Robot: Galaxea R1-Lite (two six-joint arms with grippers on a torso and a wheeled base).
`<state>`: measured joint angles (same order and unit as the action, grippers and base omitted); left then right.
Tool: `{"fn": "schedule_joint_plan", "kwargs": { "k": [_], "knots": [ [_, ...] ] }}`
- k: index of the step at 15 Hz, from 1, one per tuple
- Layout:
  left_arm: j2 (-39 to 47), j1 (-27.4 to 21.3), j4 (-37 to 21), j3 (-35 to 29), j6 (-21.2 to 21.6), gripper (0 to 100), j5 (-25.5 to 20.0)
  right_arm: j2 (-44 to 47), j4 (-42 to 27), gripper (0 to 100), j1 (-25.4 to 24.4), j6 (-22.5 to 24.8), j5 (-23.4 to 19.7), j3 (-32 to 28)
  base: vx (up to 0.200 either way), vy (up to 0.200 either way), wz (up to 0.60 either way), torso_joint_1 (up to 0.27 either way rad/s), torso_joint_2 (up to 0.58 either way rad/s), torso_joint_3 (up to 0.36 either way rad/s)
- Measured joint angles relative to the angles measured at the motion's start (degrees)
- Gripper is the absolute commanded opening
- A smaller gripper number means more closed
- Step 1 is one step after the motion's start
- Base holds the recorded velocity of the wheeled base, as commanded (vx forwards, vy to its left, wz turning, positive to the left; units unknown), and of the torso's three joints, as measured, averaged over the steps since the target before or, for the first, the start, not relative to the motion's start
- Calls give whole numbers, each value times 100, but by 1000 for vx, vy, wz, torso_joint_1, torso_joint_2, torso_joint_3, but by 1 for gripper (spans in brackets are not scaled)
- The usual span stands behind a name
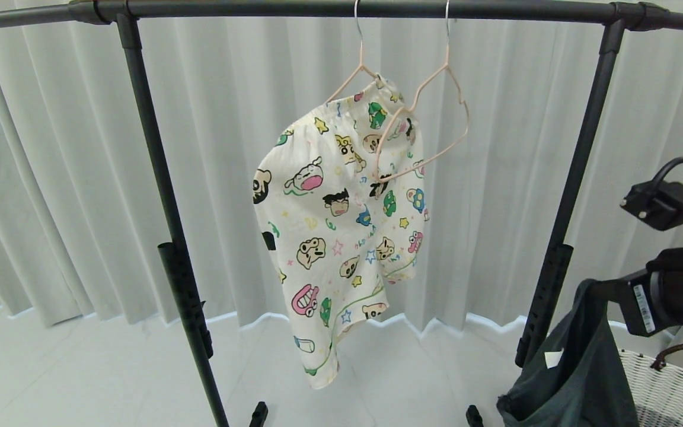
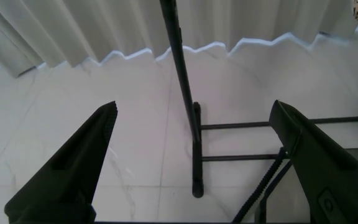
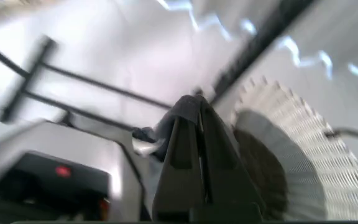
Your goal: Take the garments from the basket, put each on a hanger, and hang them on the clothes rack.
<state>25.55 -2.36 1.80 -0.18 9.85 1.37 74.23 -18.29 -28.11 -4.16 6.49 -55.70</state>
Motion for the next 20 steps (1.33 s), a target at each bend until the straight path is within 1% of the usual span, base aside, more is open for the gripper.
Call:
{"fn": "schedule_joint_plan", "kwargs": {
  "k": [3,4,6,7,9,10,12,14,15,16,18,20],
  "knots": [
    [-65,-490,0,0,-2,100,-39,-102,-67,0,-479,-44,0,-614,0,0,0,0,0,0],
    [-141,-706,0,0,-2,100,-134,-116,-73,0,-629,-49,-2,-745,0,0,0,0,0,0],
    [-417,-1326,5,0,5,100,-495,-135,-76,0,-866,-49,-2,-907,0,0,0,0,0,0],
    [-535,-1571,-2,-83,11,100,-629,-141,-78,0,-948,-49,0,-946,0,0,0,0,0,0],
    [-513,-1794,11,-496,0,100,-768,-151,-76,0,-1041,-51,-2,-981,0,0,0,0,0,0],
    [-362,-1841,16,-772,-17,100,-829,-152,-76,0,-1067,-51,-2,-990,0,0,0,0,0,0],
    [295,-1948,30,-1547,-145,100,-1039,-152,-57,0,-1157,-79,-85,-995,0,0,0,0,0,0],
    [1115,-2219,44,-2239,-428,100,-1163,-152,-57,0,-1193,-84,-156,-995,0,0,0,0,0,0],
    [1560,-2393,44,-2503,-578,100,-1141,-152,-71,0,-1200,-84,-156,-987,0,0,0,0,0,0],
    [1904,-2527,51,-2682,-681,100,-1073,-152,-71,0,-1202,-84,-156,-979,0,0,0,0,0,0],
    [2508,-2698,55,-2889,-811,100,-812,-144,-73,0,-1202,-84,-158,-968,-200,0,0,2,5,-2],
    [2838,-2750,57,-2955,-827,100,-759,-111,-73,0,-1202,-84,-162,-968,-200,0,0,7,5,0]
  ]
}}
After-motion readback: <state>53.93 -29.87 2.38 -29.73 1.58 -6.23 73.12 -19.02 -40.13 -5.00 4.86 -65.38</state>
